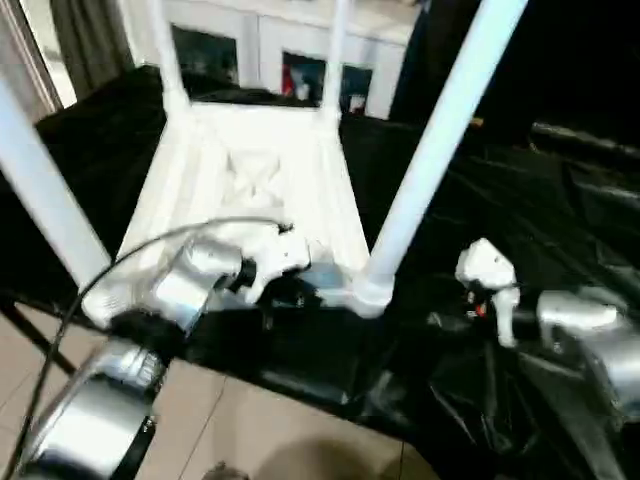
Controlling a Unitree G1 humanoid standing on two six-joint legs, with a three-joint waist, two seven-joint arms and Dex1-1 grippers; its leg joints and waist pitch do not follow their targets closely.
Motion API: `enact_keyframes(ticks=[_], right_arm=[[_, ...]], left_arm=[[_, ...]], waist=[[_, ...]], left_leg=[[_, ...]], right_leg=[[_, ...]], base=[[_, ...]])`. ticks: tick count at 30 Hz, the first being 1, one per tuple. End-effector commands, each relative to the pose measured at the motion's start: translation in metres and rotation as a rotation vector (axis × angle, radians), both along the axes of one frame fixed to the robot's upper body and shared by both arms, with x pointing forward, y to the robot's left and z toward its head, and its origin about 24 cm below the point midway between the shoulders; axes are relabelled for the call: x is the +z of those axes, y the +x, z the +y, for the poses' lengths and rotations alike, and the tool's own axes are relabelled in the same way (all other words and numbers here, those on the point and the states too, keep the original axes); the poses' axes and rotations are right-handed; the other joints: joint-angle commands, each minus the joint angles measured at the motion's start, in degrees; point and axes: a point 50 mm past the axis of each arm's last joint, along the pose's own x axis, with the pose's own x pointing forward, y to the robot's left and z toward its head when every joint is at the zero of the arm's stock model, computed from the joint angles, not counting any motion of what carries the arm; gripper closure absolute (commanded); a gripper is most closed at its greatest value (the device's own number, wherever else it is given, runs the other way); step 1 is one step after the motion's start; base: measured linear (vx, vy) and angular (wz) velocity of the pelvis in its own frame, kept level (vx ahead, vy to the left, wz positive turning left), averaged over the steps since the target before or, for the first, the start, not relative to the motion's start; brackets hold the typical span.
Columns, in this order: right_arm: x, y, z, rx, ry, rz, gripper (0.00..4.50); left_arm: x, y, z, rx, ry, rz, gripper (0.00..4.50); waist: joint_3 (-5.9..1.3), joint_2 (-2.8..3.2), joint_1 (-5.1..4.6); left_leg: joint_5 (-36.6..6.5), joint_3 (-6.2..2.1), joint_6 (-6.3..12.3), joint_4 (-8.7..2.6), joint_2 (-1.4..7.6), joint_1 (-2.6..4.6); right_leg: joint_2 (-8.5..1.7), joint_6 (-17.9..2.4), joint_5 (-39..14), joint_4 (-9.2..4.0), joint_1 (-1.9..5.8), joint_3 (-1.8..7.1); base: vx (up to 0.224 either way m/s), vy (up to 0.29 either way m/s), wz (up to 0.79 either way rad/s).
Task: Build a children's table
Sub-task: Rotate leg to tighten
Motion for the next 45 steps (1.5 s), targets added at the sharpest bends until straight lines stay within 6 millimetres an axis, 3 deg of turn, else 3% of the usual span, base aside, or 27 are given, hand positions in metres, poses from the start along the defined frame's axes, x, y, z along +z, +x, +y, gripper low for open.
enact_keyframes(ticks=[1, 6, 9, 10, 11, 15, 24, 29, 36, 45], right_arm=[[0.007, 0.004, 0.000, -0.047, 0.012, -0.068, 0.00], [0.004, 0.007, 0.004, -0.118, 0.061, -0.086, 0.00], [0.002, 0.005, 0.007, -0.120, 0.085, -0.079, 0.00], [0.001, 0.004, 0.009, -0.116, 0.094, -0.074, 0.00], [0.000, 0.003, 0.011, -0.109, 0.100, -0.067, 0.00], [-0.006, 0.005, 0.019, -0.096, 0.071, -0.073, 0.00], [-0.010, 0.018, 0.033, -0.114, 0.071, -0.118, 0.00], [-0.010, 0.022, 0.037, -0.115, 0.090, -0.124, 0.00], [-0.013, 0.023, 0.040, -0.096, 0.092, -0.122, 0.71], [-0.013, 0.025, 0.042, -0.077, 0.092, -0.123, 1.28]], left_arm=[[-0.006, -0.007, -0.001, 0.040, -0.040, 0.010, 4.47], [-0.003, -0.016, -0.001, 0.044, -0.049, -0.030, 4.47], [-0.001, -0.019, -0.001, 0.049, -0.056, -0.031, 4.47], [0.000, -0.022, -0.002, 0.050, -0.062, -0.026, 4.47], [0.001, -0.024, -0.003, 0.046, -0.063, -0.021, 4.47], [0.002, -0.026, -0.004, 0.040, -0.067, 0.001, 4.47], [0.004, -0.026, -0.003, 0.036, -0.058, 0.022, 4.47], [0.004, -0.026, -0.002, 0.036, -0.056, 0.023, 4.47], [0.005, -0.026, 0.000, 0.038, -0.052, 0.028, 4.50], [0.005, -0.026, 0.002, 0.044, -0.048, 0.033, 4.50]], waist=[[-3.09, -0.73, 0.14], [-2.69, -1.02, -0.27], [-2.74, -0.77, -0.60], [-2.65, -1.15, -0.71], [-2.68, -0.85, -0.84], [-2.79, -0.71, -1.17], [-2.78, -0.80, -1.54], [-3.05, -0.87, -1.52], [-2.99, -0.90, -1.49], [-2.93, -1.08, -1.50]], left_leg=[[-15.7, 0.10, 1.21, -4.13, 0.88, 0.41], [-15.2, 0.20, 1.49, -4.38, 0.88, 0.47], [-14.8, 0.20, 1.60, -4.53, 0.84, 0.44], [-14.6, 0.27, 1.80, -4.52, 0.81, 0.41], [-13.3, 0.26, 2.00, -4.55, 0.85, 0.32], [-11.5, 0.37, 2.51, -4.42, 0.65, 0.25], [-12.9, 0.36, 1.72, -4.55, 0.66, 0.28], [-10.2, 0.51, 2.55, -4.34, 0.67, 0.28], [-10.7, 0.53, 2.54, -4.37, 0.68, 0.23], [-10.3, 0.59, 2.87, -4.33, 0.68, 0.22]], right_leg=[[-2.98, -9.9, -17.7, -4.81, 2.35, 1.69], [-2.76, -8.3, -19.2, -5.10, 1.98, 1.82], [-2.73, -8.4, -18.3, -5.14, 2.06, 1.81], [-2.66, -8.3, -18.1, -5.23, 2.03, 1.80], [-2.67, -8.7, -16.1, -4.97, 2.13, 1.83], [-2.50, -9.4, -12.8, -4.75, 2.24, 1.81], [-2.60, -9.4, -14.7, -4.91, 2.17, 1.85], [-2.44, -10.6, -9.5, -4.34, 2.34, 1.88], [-2.54, -10.5, -10.6, -4.46, 2.36, 1.88], [-2.53, -10.5, -10.5, -4.43, 2.33, 1.88]], base=[[0.000, 0.000, 0.00], [0.000, 0.000, 0.00], [0.000, 0.000, 0.00], [0.000, 0.000, 0.00], [0.000, 0.000, 0.00], [0.000, 0.000, 0.00], [0.000, 0.000, 0.00], [0.000, 0.000, 0.00], [0.000, 0.000, 0.00], [0.000, 0.000, 0.00]])
